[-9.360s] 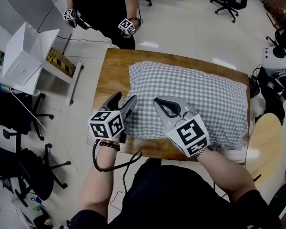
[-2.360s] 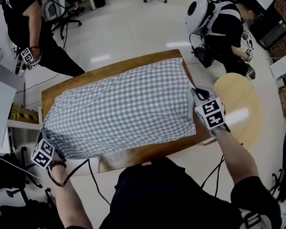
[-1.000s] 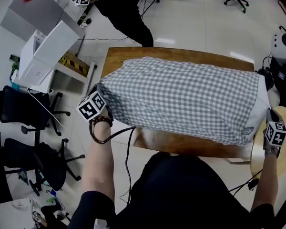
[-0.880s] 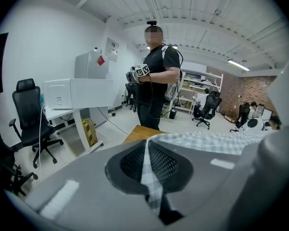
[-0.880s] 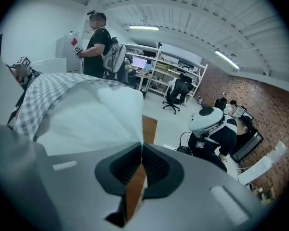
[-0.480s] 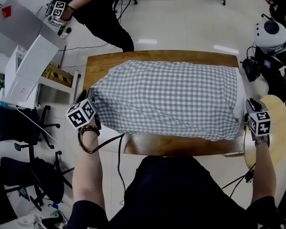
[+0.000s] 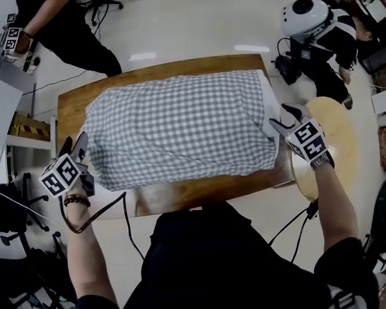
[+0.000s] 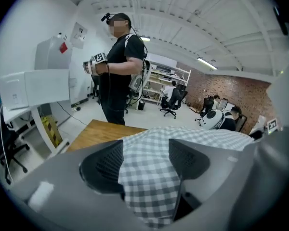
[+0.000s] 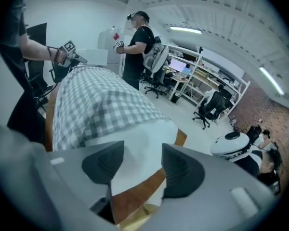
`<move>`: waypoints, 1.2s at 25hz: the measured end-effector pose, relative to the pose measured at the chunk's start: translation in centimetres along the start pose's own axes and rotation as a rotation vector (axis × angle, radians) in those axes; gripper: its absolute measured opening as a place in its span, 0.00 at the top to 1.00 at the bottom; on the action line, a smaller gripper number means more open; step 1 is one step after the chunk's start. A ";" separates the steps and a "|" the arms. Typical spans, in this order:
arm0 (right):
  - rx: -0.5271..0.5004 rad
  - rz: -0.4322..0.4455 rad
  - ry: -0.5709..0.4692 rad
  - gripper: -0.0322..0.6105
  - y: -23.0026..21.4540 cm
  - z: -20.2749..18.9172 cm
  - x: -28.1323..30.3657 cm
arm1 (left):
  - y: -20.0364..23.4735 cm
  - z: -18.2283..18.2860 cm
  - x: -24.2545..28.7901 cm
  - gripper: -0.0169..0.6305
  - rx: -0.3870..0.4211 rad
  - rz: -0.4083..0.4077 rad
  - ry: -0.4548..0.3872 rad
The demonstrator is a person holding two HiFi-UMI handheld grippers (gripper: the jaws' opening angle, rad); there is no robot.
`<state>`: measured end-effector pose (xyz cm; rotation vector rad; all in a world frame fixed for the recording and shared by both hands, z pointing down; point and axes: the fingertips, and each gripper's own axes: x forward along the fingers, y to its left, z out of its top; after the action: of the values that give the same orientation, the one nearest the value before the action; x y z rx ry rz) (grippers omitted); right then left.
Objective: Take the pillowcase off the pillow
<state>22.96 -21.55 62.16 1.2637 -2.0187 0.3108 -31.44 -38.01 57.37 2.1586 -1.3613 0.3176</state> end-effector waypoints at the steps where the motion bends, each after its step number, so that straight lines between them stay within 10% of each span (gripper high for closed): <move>1: -0.024 0.007 0.024 0.56 0.0 -0.8 -0.6 | -1.6 -0.3 0.6 0.49 -0.015 -0.040 0.017; 16: -0.272 0.272 0.142 0.31 -5.1 -1.9 -6.9 | -10.2 -8.3 5.8 0.39 -0.270 -0.063 0.221; 30: -0.195 0.248 0.140 0.51 -2.8 -2.5 -1.2 | -9.5 -10.1 6.3 0.65 -0.497 -0.144 0.259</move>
<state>26.80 -20.72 62.63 0.8507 -2.0315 0.3020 -19.20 -33.87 65.46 1.7216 -1.0050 0.1713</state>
